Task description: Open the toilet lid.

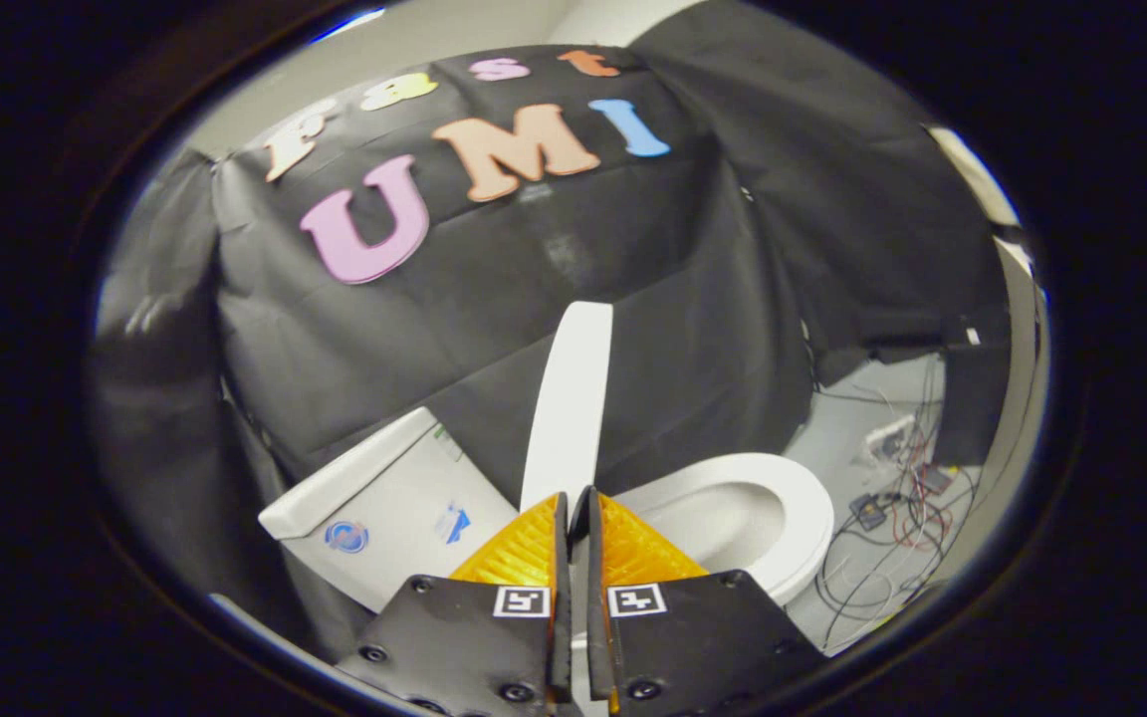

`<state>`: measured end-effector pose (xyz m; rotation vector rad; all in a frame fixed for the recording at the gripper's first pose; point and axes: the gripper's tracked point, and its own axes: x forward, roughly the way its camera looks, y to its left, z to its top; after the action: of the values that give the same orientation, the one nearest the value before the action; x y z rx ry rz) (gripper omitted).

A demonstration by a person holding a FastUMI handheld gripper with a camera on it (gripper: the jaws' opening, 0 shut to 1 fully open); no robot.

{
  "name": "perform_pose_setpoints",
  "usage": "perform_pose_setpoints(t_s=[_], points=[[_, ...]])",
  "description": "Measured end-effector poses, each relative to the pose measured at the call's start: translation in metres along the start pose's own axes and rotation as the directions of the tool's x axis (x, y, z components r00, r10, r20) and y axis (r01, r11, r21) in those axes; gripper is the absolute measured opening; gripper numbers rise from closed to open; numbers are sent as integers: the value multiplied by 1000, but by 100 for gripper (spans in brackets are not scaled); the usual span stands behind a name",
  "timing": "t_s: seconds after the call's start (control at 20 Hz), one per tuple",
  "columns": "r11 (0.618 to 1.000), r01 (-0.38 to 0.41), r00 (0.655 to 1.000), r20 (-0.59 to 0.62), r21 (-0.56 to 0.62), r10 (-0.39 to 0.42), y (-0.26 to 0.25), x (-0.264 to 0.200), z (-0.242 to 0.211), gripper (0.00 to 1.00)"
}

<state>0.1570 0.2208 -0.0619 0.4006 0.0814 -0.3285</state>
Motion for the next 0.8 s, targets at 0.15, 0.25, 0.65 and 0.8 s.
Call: perform_pose_setpoints(t_s=[0.15, 0.25, 0.65, 0.8], points=[[993, -68, 998, -3, -101, 68, 34, 5, 4, 9], [981, -107, 994, -12, -159, 106, 52, 5, 2, 9], [898, -289, 957, -77, -331, 280, 129, 12, -7, 9], [865, -352, 936, -113, -357, 334, 160, 14, -19, 9]])
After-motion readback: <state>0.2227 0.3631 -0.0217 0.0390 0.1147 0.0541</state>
